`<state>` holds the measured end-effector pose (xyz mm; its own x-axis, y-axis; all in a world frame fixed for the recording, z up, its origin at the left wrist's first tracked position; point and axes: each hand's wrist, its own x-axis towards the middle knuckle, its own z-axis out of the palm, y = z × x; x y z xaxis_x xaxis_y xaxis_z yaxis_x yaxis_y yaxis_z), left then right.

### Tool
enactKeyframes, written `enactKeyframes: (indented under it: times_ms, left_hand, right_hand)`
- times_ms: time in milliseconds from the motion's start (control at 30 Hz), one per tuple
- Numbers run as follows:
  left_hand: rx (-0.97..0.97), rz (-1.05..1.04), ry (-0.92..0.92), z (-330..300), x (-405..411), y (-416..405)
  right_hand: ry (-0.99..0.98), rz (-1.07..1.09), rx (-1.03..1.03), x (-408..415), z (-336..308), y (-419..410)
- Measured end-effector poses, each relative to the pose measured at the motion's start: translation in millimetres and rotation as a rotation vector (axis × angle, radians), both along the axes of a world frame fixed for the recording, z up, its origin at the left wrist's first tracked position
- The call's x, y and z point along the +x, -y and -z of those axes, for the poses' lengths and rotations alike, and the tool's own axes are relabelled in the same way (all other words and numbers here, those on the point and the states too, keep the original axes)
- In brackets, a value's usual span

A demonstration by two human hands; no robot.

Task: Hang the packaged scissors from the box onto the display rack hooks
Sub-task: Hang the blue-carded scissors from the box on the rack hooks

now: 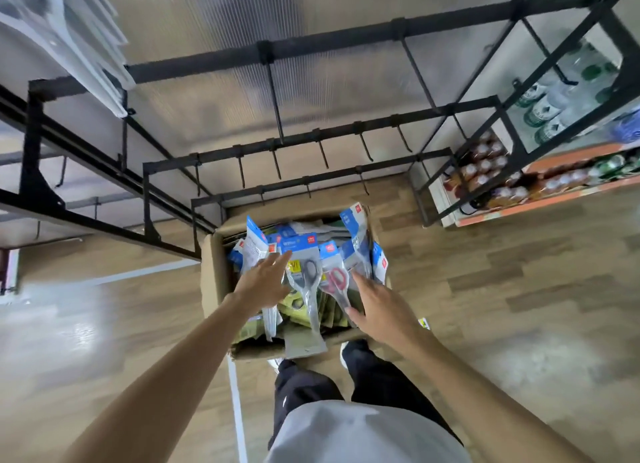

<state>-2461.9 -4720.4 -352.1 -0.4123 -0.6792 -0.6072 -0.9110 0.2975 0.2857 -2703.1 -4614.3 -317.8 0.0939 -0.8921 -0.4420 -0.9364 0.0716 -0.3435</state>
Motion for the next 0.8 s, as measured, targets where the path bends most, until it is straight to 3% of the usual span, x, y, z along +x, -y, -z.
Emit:
enactKeyframes:
  times_ms: [233, 367, 700, 800]
  left_hand:
    - [0.102, -0.255, 0.001, 35.3, -32.8, 18.8]
    - [-0.040, -0.421, -0.075, 46.9, -38.7, 25.4]
    - [-0.079, -0.325, -0.159, 49.8, -42.7, 23.2]
    - [-0.020, -0.425, -0.251, 37.1, -30.9, 15.4]
  right_hand:
    - [-0.027, -0.050, 0.047, -9.6, 12.9, -3.5]
    - [-0.057, -0.050, 0.046, -18.5, 12.0, -1.0]
    - [-0.065, -0.092, 0.128, -23.2, 17.0, -9.5]
    - [-0.054, -0.100, 0.154, -19.2, 20.1, -7.8]
